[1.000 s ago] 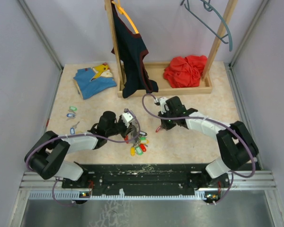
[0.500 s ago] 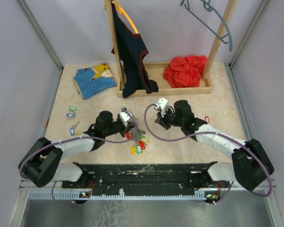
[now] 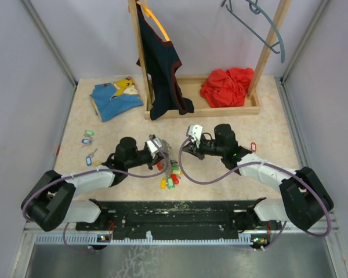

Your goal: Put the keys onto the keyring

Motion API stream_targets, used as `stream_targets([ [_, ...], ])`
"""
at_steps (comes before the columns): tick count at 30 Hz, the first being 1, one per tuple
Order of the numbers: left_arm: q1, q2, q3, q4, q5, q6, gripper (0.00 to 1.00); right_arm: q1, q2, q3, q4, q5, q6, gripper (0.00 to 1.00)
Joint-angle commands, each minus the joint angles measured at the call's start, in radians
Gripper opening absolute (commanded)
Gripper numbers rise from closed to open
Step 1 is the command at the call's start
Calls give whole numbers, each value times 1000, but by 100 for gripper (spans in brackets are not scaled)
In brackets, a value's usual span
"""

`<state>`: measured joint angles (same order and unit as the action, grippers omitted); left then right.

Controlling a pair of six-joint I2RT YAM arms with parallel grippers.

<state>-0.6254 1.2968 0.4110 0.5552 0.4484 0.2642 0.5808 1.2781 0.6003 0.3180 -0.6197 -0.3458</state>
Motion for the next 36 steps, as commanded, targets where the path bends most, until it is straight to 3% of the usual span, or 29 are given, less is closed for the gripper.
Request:
stream_targets([
  [1,7,9,-10,61,78,48,0,21,16,22,20,-112,-92,0],
  [18,5,27,-66,148,221,194,0,144,77,-52,119,45,-251,0],
  [36,3,38,-87,206,236,211,0,162,83,-34,91,18,-249,0],
])
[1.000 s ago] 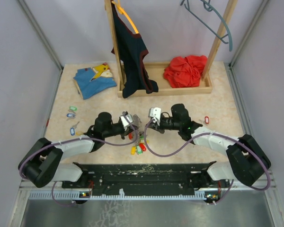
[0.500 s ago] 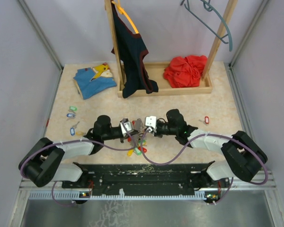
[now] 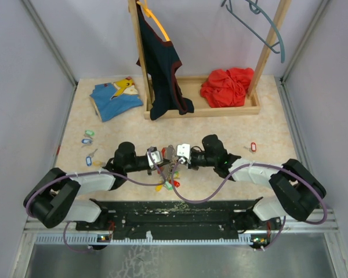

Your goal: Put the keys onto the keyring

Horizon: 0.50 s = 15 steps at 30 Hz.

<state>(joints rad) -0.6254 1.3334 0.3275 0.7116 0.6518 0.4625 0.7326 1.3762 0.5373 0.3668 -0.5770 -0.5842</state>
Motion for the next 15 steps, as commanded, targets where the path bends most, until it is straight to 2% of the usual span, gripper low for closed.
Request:
stream_targets([
  [1,4,2,-3,47,33,11,0,10,-17,27,49,-24,-10,0],
  [15,4,17,19,10,46,11,0,19,-23,29,53,-22,-19,0],
])
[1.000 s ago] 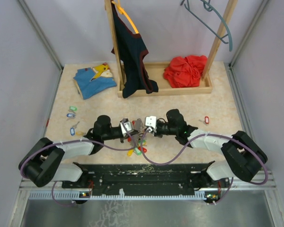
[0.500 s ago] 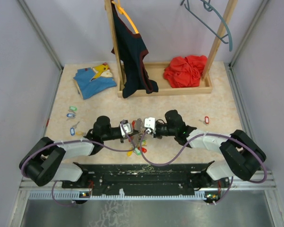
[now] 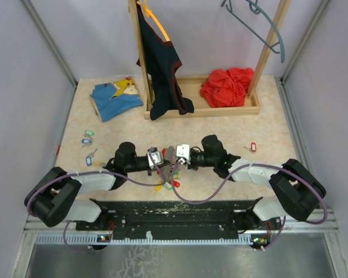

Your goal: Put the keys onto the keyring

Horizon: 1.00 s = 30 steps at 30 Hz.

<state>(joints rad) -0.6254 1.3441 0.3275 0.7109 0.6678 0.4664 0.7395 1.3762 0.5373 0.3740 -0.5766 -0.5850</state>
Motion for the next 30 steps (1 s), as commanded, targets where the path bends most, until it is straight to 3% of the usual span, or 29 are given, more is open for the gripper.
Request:
stream_targets([
  [1,4,6,20,9,31,7,0,12,-23,31,41,-25,-21,0],
  [30,3,6,28,-4,56,5,0,15,-13,49,0,-44,-28,0],
])
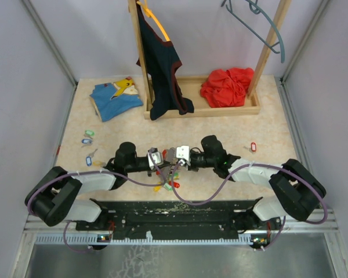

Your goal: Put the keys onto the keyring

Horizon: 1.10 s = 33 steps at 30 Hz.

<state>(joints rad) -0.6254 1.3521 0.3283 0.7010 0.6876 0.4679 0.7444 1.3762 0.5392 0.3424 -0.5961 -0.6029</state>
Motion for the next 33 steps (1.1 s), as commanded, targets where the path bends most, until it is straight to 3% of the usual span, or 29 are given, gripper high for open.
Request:
stream_targets([
  [1,3,-2,28,6,38,4,0,11,-15,46,37,-20,-8,0],
  [33,3,1,31,4,70,5,0,19,8,67,28,-33,5,0],
])
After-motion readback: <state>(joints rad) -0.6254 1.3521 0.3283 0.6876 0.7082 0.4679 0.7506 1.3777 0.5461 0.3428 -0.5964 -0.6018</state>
